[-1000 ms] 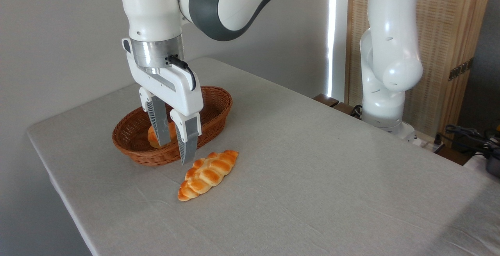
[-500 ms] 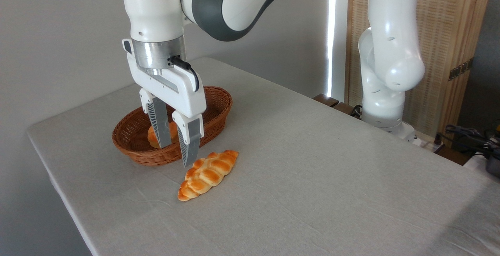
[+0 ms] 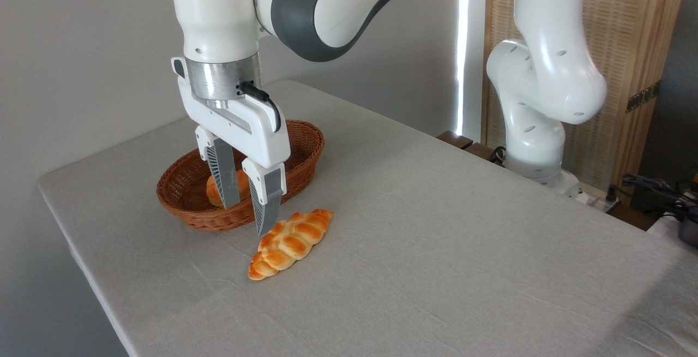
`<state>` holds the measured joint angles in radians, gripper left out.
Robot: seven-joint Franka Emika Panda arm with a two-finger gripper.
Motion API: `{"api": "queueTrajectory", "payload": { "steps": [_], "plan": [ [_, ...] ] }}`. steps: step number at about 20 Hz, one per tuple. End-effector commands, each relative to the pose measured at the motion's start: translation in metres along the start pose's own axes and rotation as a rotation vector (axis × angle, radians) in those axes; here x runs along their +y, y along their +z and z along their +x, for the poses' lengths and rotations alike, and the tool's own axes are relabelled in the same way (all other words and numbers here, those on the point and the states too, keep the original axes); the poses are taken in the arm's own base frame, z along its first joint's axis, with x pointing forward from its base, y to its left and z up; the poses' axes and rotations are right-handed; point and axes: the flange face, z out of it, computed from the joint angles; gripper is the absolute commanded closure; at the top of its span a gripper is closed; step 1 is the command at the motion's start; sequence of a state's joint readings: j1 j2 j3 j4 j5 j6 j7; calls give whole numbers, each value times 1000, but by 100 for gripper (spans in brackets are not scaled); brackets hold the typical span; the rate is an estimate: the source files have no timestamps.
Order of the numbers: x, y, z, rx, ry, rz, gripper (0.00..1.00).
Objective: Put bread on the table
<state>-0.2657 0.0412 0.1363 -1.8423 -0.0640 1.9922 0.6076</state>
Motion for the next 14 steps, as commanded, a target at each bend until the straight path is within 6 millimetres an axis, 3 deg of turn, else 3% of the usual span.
{"api": "queueTrajectory", "payload": {
  "steps": [1,6,14],
  "plan": [
    [4,-5,3,12,11,12,0],
    [11,-4,7,14,20,5,0],
    [82,8,47,54,101,-94,0]
  ]
}}
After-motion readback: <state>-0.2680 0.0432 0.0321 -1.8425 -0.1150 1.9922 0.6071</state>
